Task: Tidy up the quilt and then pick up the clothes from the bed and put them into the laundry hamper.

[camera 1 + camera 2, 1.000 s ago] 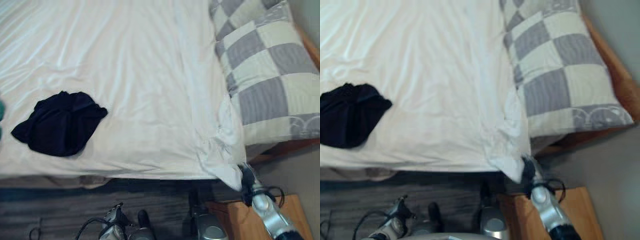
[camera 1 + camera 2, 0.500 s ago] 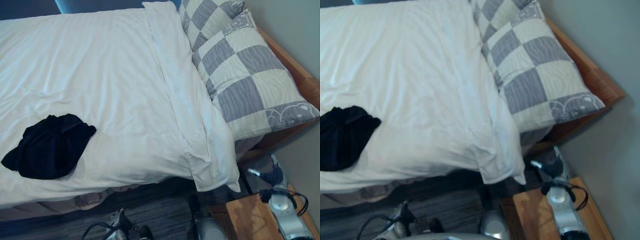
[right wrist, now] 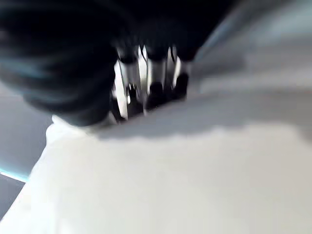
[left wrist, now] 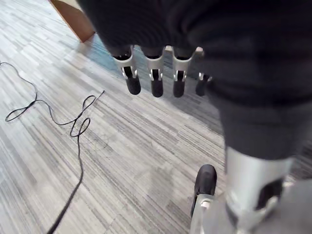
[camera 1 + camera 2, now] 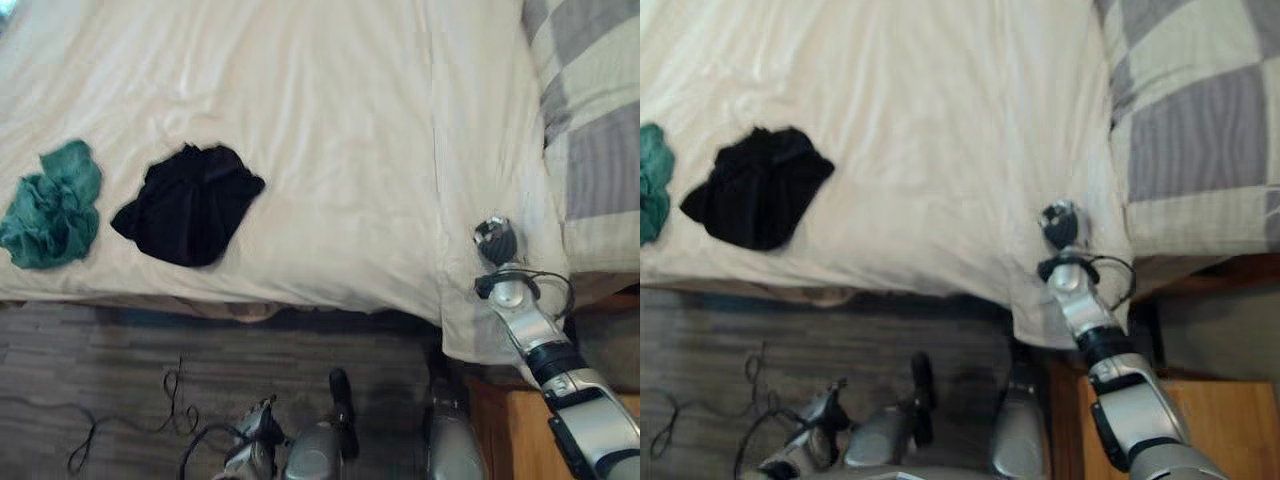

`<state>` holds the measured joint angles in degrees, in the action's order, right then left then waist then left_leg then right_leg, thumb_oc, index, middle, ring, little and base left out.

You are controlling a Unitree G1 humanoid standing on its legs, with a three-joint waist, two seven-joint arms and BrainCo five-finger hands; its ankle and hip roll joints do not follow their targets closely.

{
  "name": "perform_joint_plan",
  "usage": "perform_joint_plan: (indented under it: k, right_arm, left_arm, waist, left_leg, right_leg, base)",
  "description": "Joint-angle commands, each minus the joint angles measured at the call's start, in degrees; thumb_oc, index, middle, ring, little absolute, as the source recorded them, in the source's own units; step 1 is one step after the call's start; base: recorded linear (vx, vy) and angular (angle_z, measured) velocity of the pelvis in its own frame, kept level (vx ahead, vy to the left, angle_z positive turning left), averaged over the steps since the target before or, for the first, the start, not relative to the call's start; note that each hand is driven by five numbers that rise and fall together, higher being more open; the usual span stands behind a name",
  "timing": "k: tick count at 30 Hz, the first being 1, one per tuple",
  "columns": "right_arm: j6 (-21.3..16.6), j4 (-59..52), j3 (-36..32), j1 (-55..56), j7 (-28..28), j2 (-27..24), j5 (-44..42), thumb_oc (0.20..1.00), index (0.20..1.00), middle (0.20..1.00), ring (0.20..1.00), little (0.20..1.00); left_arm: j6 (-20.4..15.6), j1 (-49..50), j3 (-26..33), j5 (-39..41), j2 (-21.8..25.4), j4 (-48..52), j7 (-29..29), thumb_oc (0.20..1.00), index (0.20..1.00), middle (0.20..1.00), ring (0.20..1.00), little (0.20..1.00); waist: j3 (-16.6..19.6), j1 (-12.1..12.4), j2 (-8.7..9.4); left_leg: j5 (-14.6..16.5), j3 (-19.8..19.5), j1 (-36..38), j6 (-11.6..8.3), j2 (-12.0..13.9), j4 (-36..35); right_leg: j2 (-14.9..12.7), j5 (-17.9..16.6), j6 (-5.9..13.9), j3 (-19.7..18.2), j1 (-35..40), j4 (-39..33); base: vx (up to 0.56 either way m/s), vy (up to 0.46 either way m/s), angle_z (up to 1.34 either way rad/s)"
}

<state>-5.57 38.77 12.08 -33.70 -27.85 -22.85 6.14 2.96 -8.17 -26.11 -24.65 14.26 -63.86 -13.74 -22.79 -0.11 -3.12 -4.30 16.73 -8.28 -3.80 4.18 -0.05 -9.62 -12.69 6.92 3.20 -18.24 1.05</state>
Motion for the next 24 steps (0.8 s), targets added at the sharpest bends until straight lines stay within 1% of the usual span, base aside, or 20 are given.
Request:
perform_joint_plan:
  k: [1, 3, 4, 5, 6, 8, 11, 14, 15, 16, 17, 18, 19, 20, 21, 22, 23, 24]
  right_arm:
    - [6.2, 13.6, -1.6, 11.4, 3.8, 1.9, -7.4, 0.2, 0.2, 0.2, 0.2, 0.2]
    - [6.6, 17.3, -5.0, 19.1, 4.8, 3.7, -9.1, 0.2, 0.2, 0.2, 0.2, 0.2]
    - [6.6, 17.3, -5.0, 19.2, 4.8, 3.7, -9.1, 0.2, 0.2, 0.2, 0.2, 0.2]
    - [6.8, 19.6, -7.6, 23.9, 5.6, 4.9, -11.1, 0.2, 0.2, 0.2, 0.2, 0.2]
    - [7.2, 22.2, -9.4, 30.5, 7.2, 6.1, -11.5, 0.2, 0.2, 0.2, 0.2, 0.2]
    - [7.8, 25.9, -9.5, 36.0, 9.6, 6.8, -9.1, 0.2, 0.2, 0.2, 0.2, 0.2]
    - [8.4, 28.8, -9.5, 40.3, 11.3, 6.3, -5.5, 0.2, 0.2, 0.2, 0.2, 0.2]
    - [8.4, 28.7, -9.8, 42.3, 12.0, 6.6, -4.7, 0.2, 0.2, 0.2, 0.2, 0.2]
    - [8.4, 28.6, -9.4, 42.3, 12.0, 6.7, -4.2, 0.2, 0.2, 0.2, 0.2, 0.2]
    - [8.3, 28.7, -9.2, 42.2, 12.1, 6.8, -4.1, 0.423, 0.423, 0.423, 0.423, 0.423]
    - [8.1, 28.8, -8.8, 41.8, 12.2, 7.0, -4.2, 0.605, 0.605, 0.605, 0.605, 0.605]
    - [8.0, 28.9, -8.2, 41.3, 12.7, 7.2, -4.4, 1.0, 1.0, 1.0, 1.0, 1.0]
    - [7.9, 29.0, -7.4, 40.6, 13.0, 7.4, -4.2, 1.0, 1.0, 1.0, 1.0, 1.0]
    - [7.9, 29.2, -6.6, 39.9, 13.1, 7.6, -4.0, 1.0, 1.0, 1.0, 1.0, 1.0]
    - [8.0, 29.5, -5.4, 39.0, 13.5, 7.9, -3.1, 1.0, 1.0, 1.0, 1.0, 1.0]
    - [7.9, 29.1, -4.6, 38.3, 13.7, 8.1, -2.4, 1.0, 1.0, 1.0, 1.0, 1.0]
    - [7.7, 28.4, -3.8, 37.3, 13.7, 8.0, -1.9, 1.0, 1.0, 1.0, 1.0, 1.0]
    - [7.8, 28.0, -2.7, 36.9, 14.2, 7.7, -0.8, 1.0, 1.0, 1.0, 1.0, 1.0]
  left_arm:
    - [0.8, -3.8, 1.0, 2.9, 0.2, -3.6, -3.9, 1.0, 1.0, 1.0, 1.0, 1.0]
    - [1.2, -3.0, 2.0, 2.9, 0.2, -4.5, -4.0, 1.0, 1.0, 1.0, 1.0, 1.0]
    - [1.2, -2.9, 2.0, 2.9, 0.2, -4.4, -4.0, 1.0, 1.0, 1.0, 1.0, 1.0]
    - [1.4, -2.1, 2.7, 2.9, 0.1, -4.8, -4.1, 1.0, 1.0, 1.0, 1.0, 1.0]
    - [1.5, -0.8, 3.7, 2.8, 0.6, -5.0, -4.0, 1.0, 1.0, 1.0, 1.0, 1.0]
    - [1.4, 0.2, 4.5, 1.9, 1.3, -5.5, -3.3, 1.0, 1.0, 1.0, 1.0, 1.0]
    - [0.9, 0.9, 5.3, 0.5, 2.5, -6.3, -2.2, 1.0, 1.0, 1.0, 1.0, 1.0]
    - [0.7, 0.9, 5.7, -0.1, 3.1, -7.1, -1.4, 1.0, 1.0, 1.0, 1.0, 1.0]
    - [0.7, 0.6, 5.7, -0.5, 3.2, -7.3, -1.2, 1.0, 1.0, 1.0, 1.0, 1.0]
    - [0.7, 0.5, 5.8, -0.6, 3.3, -7.5, -1.0, 1.0, 1.0, 1.0, 1.0, 1.0]
    - [0.6, 0.3, 5.6, -0.8, 3.4, -7.5, -0.7, 1.0, 1.0, 1.0, 1.0, 1.0]
    - [0.6, 0.1, 5.6, -0.6, 3.6, -7.5, -0.4, 1.0, 1.0, 1.0, 1.0, 1.0]
    - [0.4, -0.2, 5.6, -0.6, 3.7, -7.5, -0.1, 1.0, 1.0, 1.0, 1.0, 1.0]
    - [0.1, -0.6, 5.4, -0.5, 3.8, -7.4, -0.2, 1.0, 1.0, 1.0, 1.0, 1.0]
    - [-0.2, -0.7, 5.1, -0.7, 3.8, -7.2, -0.1, 1.0, 1.0, 1.0, 1.0, 1.0]
    - [-0.5, -0.7, 5.1, -0.6, 3.6, -6.3, -0.2, 1.0, 1.0, 1.0, 1.0, 1.0]
    - [-1.1, -0.5, 5.3, 0.6, 3.3, -5.3, -0.8, 1.0, 1.0, 1.0, 1.0, 1.0]
    - [-1.7, -0.1, 5.5, 1.7, 2.9, -3.7, -1.1, 1.0, 1.0, 1.0, 1.0, 1.0]
  waist:
    - [-1.7, -0.6, 1.76]
    - [-1.0, -1.8, 2.62]
    - [-0.8, -1.7, 2.64]
    - [-0.4, -2.7, 3.27]
    - [0.9, -4.2, 4.34]
    - [2.5, -5.6, 5.19]
    - [4.4, -6.8, 6.45]
    - [5.5, -8.0, 7.72]
    - [5.4, -8.2, 7.95]
    - [6.0, -8.2, 7.93]
    - [6.3, -8.5, 7.92]
    - [6.4, -9.0, 7.83]
    - [6.7, -8.9, 7.57]
    - [6.9, -8.7, 7.43]
    - [7.5, -8.2, 7.4]
    - [7.6, -7.8, 7.22]
    - [7.2, -7.2, 6.98]
    - [6.5, -6.2, 6.87]
  left_leg:
    - [9.3, -1.0, -3.1, 0.15, 0.8, 9.8]
    - [10.2, -0.8, -1.6, 0.43, 0.9, 9.6]
    - [10.0, -0.7, -1.8, 0.44, 0.9, 9.4]
    - [10.3, -0.5, -0.5, 0.53, 0.8, 8.7]
    - [10.3, 0.0, 1.8, 0.79, 0.4, 6.8]
    - [9.8, 0.5, 5.2, 1.14, -0.3, 3.3]
    - [8.6, 1.8, 9.8, 1.59, -0.8, -2.3]
    - [8.1, 3.0, 12.6, 1.71, -0.8, -4.9]
    - [8.2, 3.1, 13.1, 1.87, -0.6, -4.9]
    - [8.2, 3.4, 13.1, 1.88, -0.5, -4.9]
    - [8.2, 3.5, 13.2, 1.86, -0.4, -4.9]
    - [8.2, 3.4, 13.3, 1.98, -0.3, -4.9]
    - [8.0, 3.3, 13.0, 2.06, -0.2, -4.9]
    - [8.2, 3.2, 13.1, 2.22, -0.7, -4.9]
    - [8.4, 3.1, 13.0, 2.32, -1.4, -4.9]
    - [9.0, 3.0, 12.8, 2.31, -1.9, -3.5]
    - [10.3, 2.7, 10.7, 2.2, -2.2, 1.6]
    - [11.0, 1.8, 8.2, 1.64, -2.5, 7.1]
  right_leg:
    - [-1.3, 16.7, 2.73, -1.6, 1.0, 11.8]
    - [-1.4, 17.0, 2.85, -1.2, 2.1, 12.1]
    - [-1.4, 16.8, 2.82, -1.3, 2.0, 11.9]
    - [-1.4, 16.9, 3.06, -1.1, 2.9, 11.7]
    - [-1.3, 16.4, 3.5, -1.2, 4.6, 10.6]
    - [-0.9, 15.6, 4.17, -1.2, 6.6, 9.6]
    - [-0.1, 14.6, 5.22, -2.3, 7.6, 9.8]
    - [1.0, 13.1, 6.11, -4.1, 7.3, 11.5]
    - [1.6, 13.6, 6.07, -4.5, 7.3, 12.5]
    - [2.3, 13.8, 5.88, -4.8, 7.0, 12.8]
    - [3.4, 14.4, 5.54, -5.2, 7.1, 13.3]
    - [5.1, 15.6, 5.22, -6.1, 7.1, 14.5]
    - [6.6, 16.4, 4.91, -6.7, 6.9, 15.0]
    - [6.6, 17.6, 4.29, -5.9, 8.4, 13.9]
    - [6.1, 17.9, 3.48, -5.0, 10.6, 10.5]
    - [5.6, 18.1, 3.05, -4.7, 12.0, 8.1]
    - [5.0, 17.8, 2.71, -5.0, 13.4, 5.6]
    - [3.9, 18.2, 1.99, -5.0, 15.0, 3.8]
  base:
    - [0.01, 0.036, 0.01]
    - [0.05, 0.052, 0.02]
    - [0.09, 0.059, 0.04]
    - [0.13, 0.096, 0.01]
    - [0.17, 0.139, 0.02]
    - [0.13, 0.118, 0.0]
    - [0.07, 0.091, -0.12]
    - [0.01, 0.058, -0.32]
    - [-0.03, 0.03, -0.61]
    - [-0.03, 0.013, -0.59]
    - [-0.02, -0.008, -0.57]
    - [-0.03, -0.023, -0.42]
    - [-0.01, -0.036, -0.27]
    - [0.03, -0.067, -0.05]
    - [0.07, -0.063, 0.09]
    - [0.05, -0.077, 0.08]
    - [0.02, -0.065, 0.01]
    - [-0.05, -0.077, 0.09]
